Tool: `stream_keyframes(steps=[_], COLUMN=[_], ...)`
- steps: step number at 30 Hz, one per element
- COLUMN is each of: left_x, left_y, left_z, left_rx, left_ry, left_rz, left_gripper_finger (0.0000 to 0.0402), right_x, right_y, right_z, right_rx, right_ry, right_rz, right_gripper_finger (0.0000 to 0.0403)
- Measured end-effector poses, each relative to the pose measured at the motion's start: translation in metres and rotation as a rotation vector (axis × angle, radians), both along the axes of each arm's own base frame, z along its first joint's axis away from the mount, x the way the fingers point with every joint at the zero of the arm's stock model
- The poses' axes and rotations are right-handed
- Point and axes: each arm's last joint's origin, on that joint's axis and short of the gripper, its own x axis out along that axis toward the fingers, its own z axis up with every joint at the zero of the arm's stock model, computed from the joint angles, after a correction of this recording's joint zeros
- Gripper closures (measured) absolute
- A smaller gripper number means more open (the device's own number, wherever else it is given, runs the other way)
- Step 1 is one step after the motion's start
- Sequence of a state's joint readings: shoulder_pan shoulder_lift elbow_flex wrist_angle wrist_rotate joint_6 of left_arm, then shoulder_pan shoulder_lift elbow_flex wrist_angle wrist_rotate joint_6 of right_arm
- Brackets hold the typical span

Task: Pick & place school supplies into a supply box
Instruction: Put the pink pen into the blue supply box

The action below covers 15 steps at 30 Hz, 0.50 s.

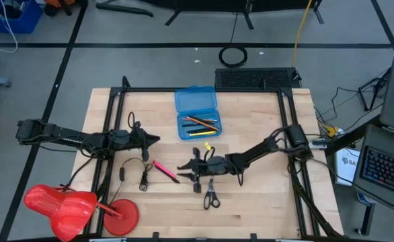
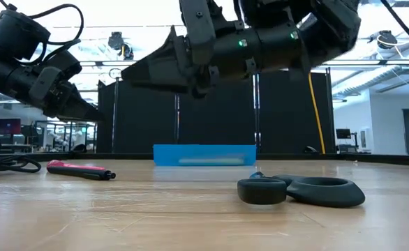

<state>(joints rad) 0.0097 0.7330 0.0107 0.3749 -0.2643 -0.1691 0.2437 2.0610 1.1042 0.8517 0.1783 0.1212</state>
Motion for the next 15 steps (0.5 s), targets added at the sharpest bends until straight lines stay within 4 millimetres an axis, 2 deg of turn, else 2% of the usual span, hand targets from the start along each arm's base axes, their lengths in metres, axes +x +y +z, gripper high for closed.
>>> stream_keyframes(steps=[4, 15], left_x=[0.001, 0.001], left_y=[0.000, 0.000], left_z=[0.002, 0.002], left_rx=[0.005, 0.013], left_ry=[-0.022, -0.023], left_rz=[0.006, 0.003], left_gripper_finger=[0.0371, 0.0371], right_x=[0.003, 0.023], right_y=[0.009, 0.025], right_z=[-0.010, -0.003], right_rx=[-0.002, -0.038], right_ry=[-0.002, 0.118], right_rz=[0.020, 0.035], right_gripper_finger=[0.0316, 0.0299])
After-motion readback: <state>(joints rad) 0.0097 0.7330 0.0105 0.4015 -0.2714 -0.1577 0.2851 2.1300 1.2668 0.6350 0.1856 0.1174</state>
